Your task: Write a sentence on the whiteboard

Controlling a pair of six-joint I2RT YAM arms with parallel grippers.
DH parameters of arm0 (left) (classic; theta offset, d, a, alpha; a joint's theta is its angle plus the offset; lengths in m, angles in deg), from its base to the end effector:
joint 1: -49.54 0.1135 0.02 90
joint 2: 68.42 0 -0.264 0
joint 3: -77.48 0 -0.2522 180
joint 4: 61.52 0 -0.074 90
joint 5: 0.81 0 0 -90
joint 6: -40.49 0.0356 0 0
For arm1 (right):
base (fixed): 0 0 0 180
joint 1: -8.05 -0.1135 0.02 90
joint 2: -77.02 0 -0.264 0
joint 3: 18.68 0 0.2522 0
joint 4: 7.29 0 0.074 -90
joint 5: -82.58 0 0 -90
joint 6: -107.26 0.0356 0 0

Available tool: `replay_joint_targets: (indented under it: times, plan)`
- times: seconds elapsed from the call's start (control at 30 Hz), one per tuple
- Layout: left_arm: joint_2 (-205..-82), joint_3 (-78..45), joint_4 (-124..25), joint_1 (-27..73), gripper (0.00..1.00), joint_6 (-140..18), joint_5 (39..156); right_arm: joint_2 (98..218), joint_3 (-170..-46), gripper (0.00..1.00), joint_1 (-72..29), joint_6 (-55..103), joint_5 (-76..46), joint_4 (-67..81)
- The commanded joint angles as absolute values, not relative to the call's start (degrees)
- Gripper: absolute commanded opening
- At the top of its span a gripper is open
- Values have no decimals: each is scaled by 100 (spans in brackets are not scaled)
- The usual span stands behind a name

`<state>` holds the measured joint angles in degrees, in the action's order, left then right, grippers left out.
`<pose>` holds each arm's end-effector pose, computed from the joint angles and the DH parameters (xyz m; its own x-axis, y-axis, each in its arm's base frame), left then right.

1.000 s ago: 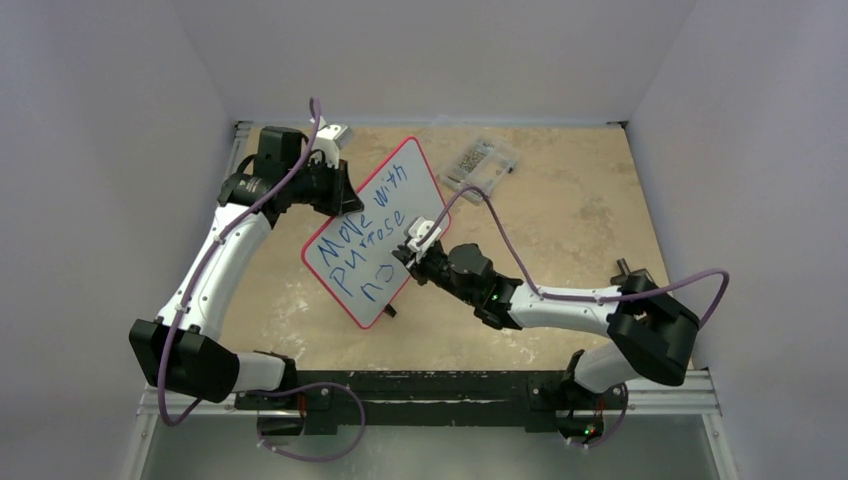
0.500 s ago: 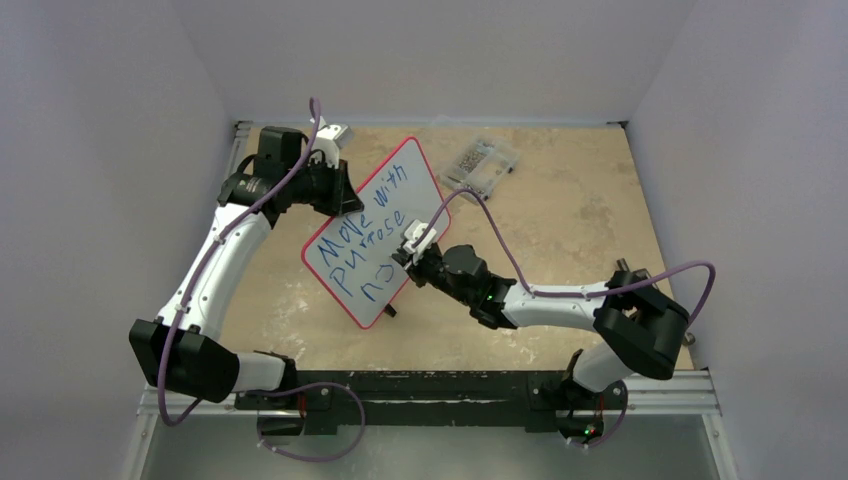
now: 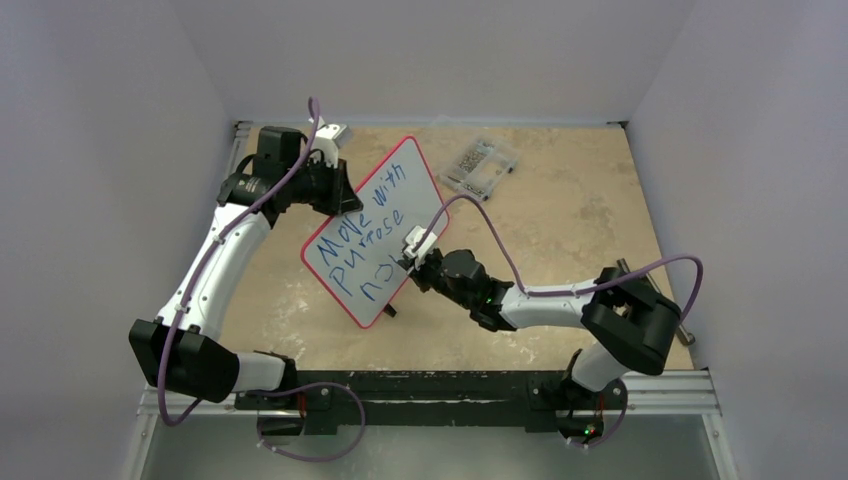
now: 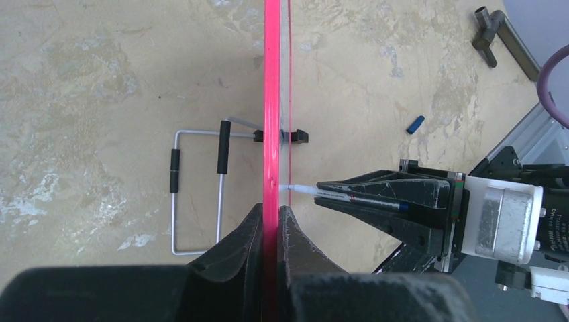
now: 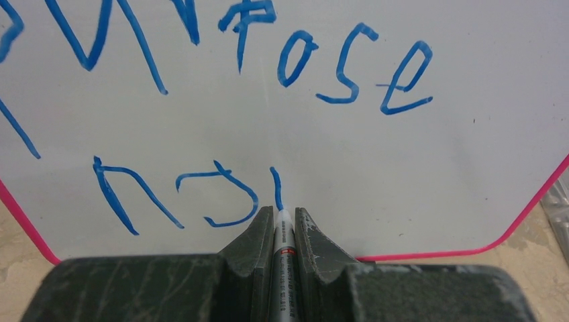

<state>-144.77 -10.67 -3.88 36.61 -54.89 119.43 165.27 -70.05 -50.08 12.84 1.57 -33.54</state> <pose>0.2673 -0.0798 0.3672 -0.7033 0.0784 -0.7066 0.4935 0.7692 -0.4059 0.1742 0.2696 0.2059 -0.0387 -0.2064 -0.9777 -0.7630 0.6379 -0.1045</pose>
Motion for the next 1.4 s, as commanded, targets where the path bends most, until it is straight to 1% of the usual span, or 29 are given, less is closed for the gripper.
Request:
replay_joint_targets:
  times: [0.0,0.8,1.37]
  plan:
    - [-14400,-1018,-512,3629,0,-5483,12030,16710,-6999,0,-4965,1375,243,-3591]
    - [-14396,-1018,-495,3632,0,-5478,12027,16650,-7732,0,-4842,1170,354,-3409]
    - [-14409,-1018,-495,3634,0,-5478,12028,16632,-7926,0,-4802,1140,332,-3449]
